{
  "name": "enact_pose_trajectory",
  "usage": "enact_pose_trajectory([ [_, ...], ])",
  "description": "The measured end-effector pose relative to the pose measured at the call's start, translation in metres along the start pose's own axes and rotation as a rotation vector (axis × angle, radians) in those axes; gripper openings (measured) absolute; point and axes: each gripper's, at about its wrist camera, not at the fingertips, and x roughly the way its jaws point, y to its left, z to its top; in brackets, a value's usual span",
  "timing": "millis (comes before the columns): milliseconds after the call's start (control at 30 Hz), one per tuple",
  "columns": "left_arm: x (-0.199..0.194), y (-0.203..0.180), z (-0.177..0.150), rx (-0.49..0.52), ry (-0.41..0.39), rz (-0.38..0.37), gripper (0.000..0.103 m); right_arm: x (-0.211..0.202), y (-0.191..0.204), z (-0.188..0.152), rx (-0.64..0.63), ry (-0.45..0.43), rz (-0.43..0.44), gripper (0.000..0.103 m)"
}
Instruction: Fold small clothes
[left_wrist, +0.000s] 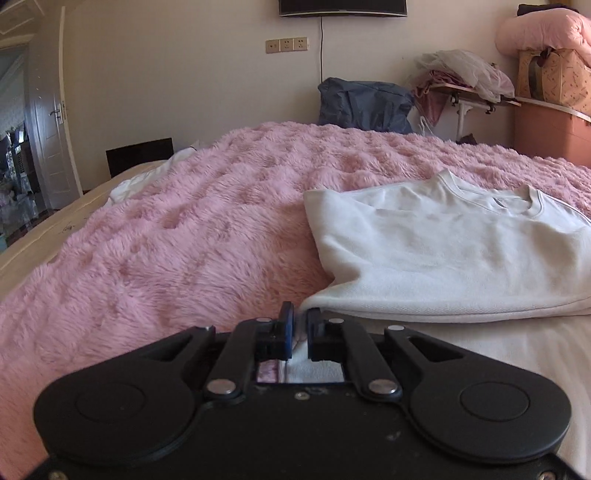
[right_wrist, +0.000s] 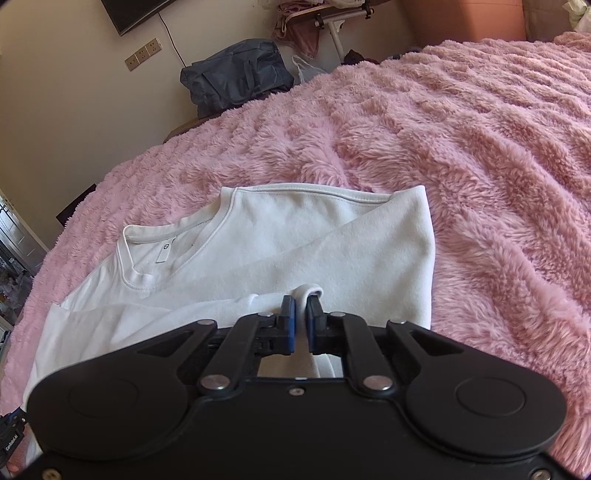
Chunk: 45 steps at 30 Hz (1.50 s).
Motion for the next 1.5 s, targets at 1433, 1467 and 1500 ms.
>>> enact_pose_trajectory([
  [1433, 0.024, 0.022, 0.072, -0.453, 0.021, -0.354, 0.037, -0.056, 0.002, -0.053, 0.006, 0.011, -0.087, 0.032],
  [1467, 0.037, 0.020, 0.073, -0.459, 0.055, -0.376, 0.037, -0.053, 0.002, -0.055, 0.001, 0.026, -0.085, 0.032],
  [1500, 0.047, 0.019, 0.072, -0.466, 0.075, -0.376, 0.037, -0.051, 0.001, -0.058, 0.001, 0.038, -0.082, 0.032],
])
